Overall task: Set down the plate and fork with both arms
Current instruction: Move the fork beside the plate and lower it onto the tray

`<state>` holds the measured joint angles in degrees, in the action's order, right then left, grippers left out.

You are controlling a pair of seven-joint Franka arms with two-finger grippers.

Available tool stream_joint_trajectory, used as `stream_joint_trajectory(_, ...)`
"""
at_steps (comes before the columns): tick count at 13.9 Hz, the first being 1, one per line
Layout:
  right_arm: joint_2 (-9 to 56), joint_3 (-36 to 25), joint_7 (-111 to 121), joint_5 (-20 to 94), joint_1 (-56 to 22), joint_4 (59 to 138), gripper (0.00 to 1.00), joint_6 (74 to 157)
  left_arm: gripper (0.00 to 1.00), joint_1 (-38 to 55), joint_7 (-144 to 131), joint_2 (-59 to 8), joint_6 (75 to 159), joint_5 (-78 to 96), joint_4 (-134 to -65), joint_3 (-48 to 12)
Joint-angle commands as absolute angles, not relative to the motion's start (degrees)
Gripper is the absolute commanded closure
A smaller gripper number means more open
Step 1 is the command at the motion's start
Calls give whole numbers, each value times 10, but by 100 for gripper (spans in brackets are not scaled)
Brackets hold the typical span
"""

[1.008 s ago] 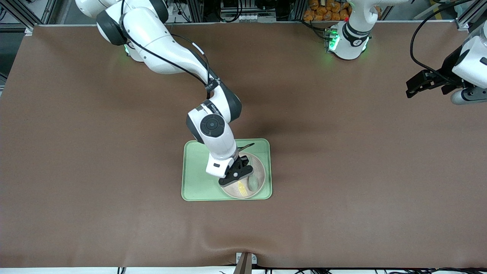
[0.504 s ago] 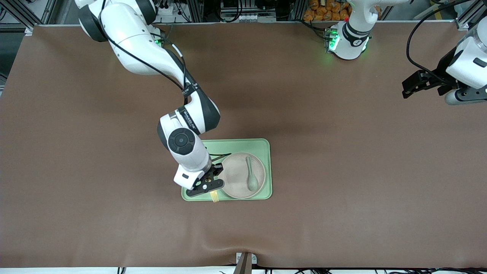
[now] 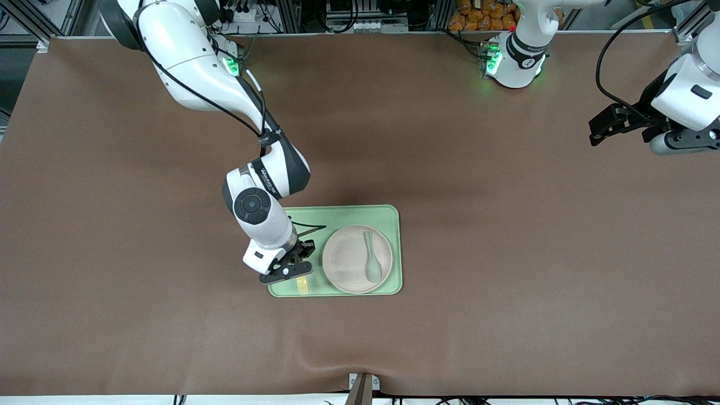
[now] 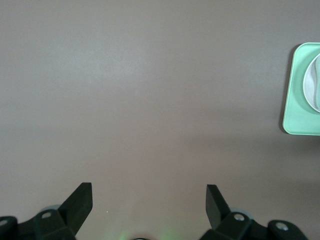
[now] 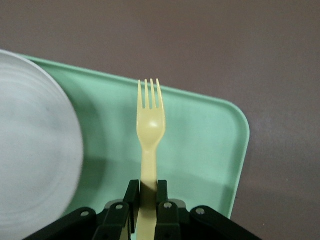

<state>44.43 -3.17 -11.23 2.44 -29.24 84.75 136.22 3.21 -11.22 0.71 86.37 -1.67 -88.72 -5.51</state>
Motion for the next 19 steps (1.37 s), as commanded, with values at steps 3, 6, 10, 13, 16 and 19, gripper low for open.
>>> stream_joint_trajectory(3, 409, -25, -136, 31, -279, 911, 100, 1378, 0, 29, -113, 12, 874, -9, -892, -65)
stream_joint_trajectory(6, 416, -25, -149, 31, -281, 912, 94, 1399, 0, 31, -113, 11, 875, -8, -893, -66)
stream_joint_trajectory(10, 420, -25, -159, 31, -292, 912, 57, 1402, 0, 33, -112, 11, 879, -11, -892, -71)
stream_joint_trajectory(13, 420, -25, -156, 30, -293, 911, 7, 1400, 0, 31, -112, 12, 879, -11, -892, -77)
stream_joint_trajectory(16, 414, -25, -149, 29, -287, 900, 0, 1396, 0, 32, -113, 11, 885, -11, -893, -78)
stream_joint_trajectory(19, 394, -25, -151, 30, -279, 893, 0, 1393, 0, 33, -113, 11, 885, -11, -894, -78)
